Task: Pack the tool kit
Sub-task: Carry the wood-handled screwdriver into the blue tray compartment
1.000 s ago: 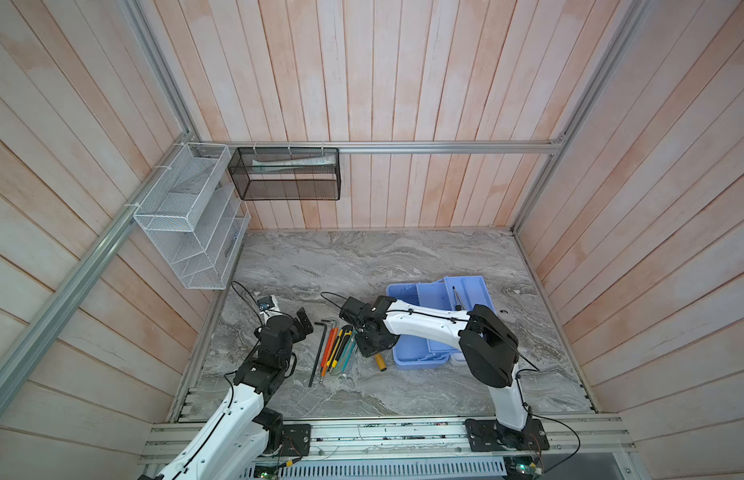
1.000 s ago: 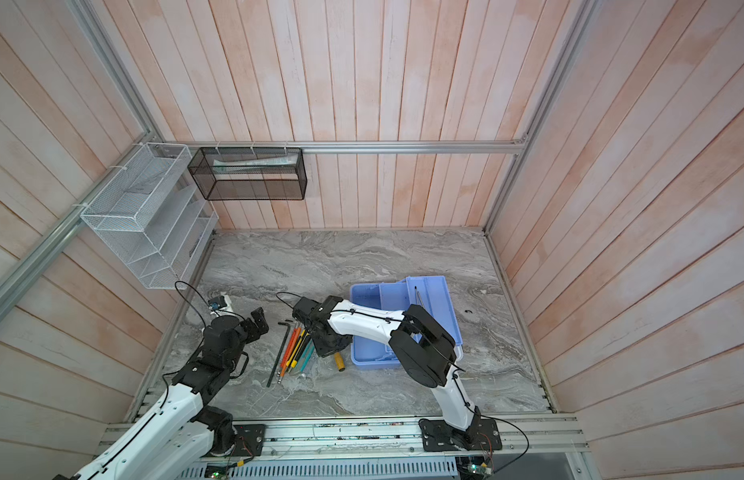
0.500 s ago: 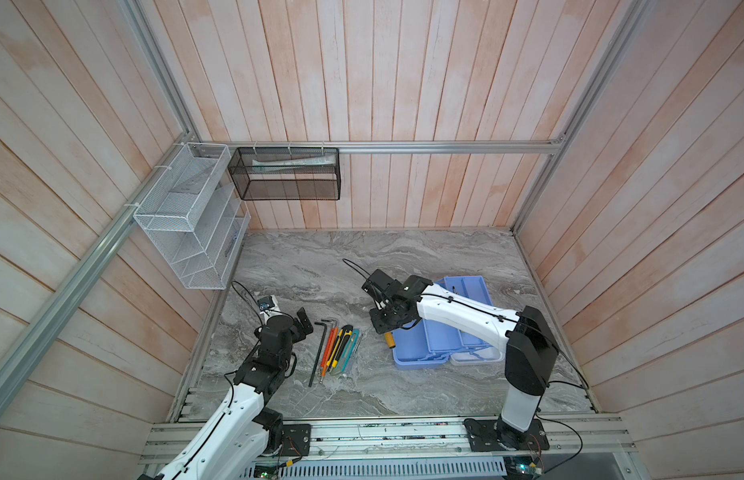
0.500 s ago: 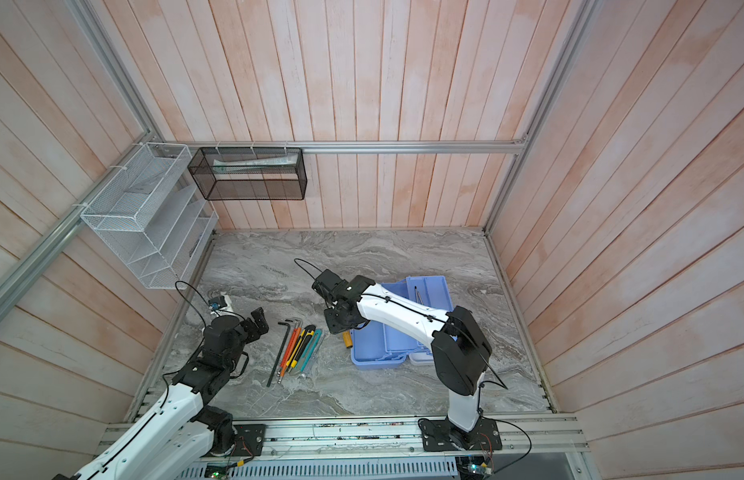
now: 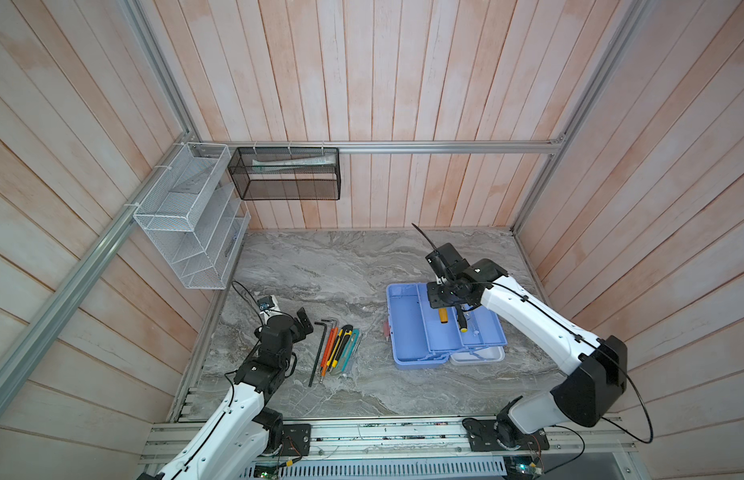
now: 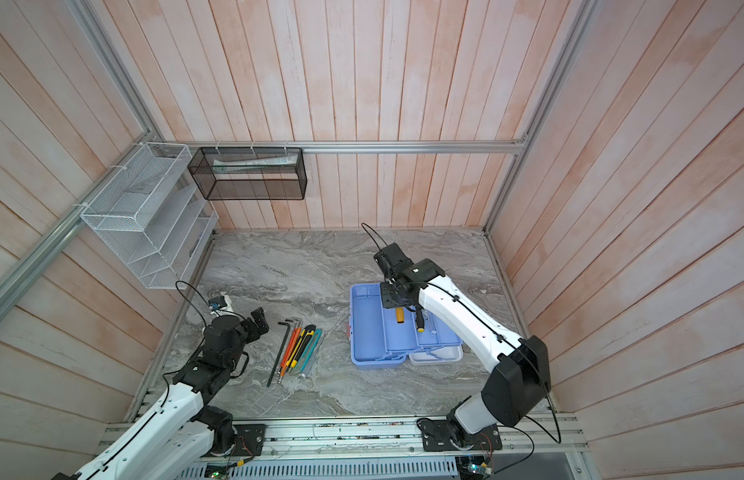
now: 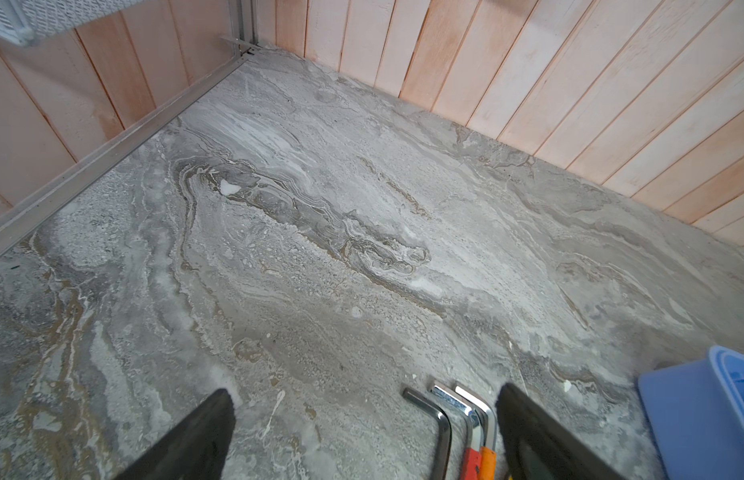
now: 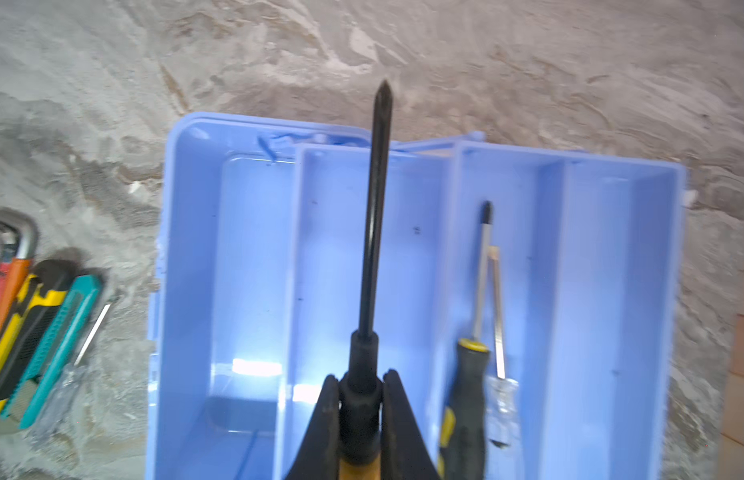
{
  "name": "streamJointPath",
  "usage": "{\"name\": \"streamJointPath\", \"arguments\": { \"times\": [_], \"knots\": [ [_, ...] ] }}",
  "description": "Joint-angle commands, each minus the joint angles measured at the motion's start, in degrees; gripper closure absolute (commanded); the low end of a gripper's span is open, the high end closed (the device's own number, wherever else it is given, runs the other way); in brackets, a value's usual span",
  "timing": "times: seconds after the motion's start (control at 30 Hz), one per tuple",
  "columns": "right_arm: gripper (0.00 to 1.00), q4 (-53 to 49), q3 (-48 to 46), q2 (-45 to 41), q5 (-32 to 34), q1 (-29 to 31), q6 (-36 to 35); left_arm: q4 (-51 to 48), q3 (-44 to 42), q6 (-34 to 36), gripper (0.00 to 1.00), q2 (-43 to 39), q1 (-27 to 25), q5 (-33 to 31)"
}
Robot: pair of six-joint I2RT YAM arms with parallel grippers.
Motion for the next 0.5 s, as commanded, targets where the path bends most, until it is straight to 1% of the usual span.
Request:
{"name": "streamJointPath", "arguments": {
  "times": [0.0,0.1,0.3,0.4,0.47],
  "knots": [
    [1.00,-3.60,-1.32,-2.34,4.51,-4.15,-3.46,-0.47,0.60,-0.23,0.00,0.73,0.34,-0.23],
    [1.00,-4.30,-1.65,-4.22,7.17,-8.17,-5.00,-0.71,0.95,-0.51,0.00,1.51,0.38,-0.62],
    [1.00,-1.78,-5.78,-6.99,8.94,-14.67,-8.75,-0.38,1.11,-0.23,0.00,2.05,0.38,-0.15],
    [1.00,-0.06,-8.32,-7.20,8.95,-15.62,-9.40,-0.42,1.11,-0.27,0.00,2.06,0.42,-0.15],
    [1.00,1.21,-9.68,-7.18,7.46,-15.70,-9.47,-0.44,1.09,-0.24,0.00,2.11,0.38,-0.15]
  ]
}}
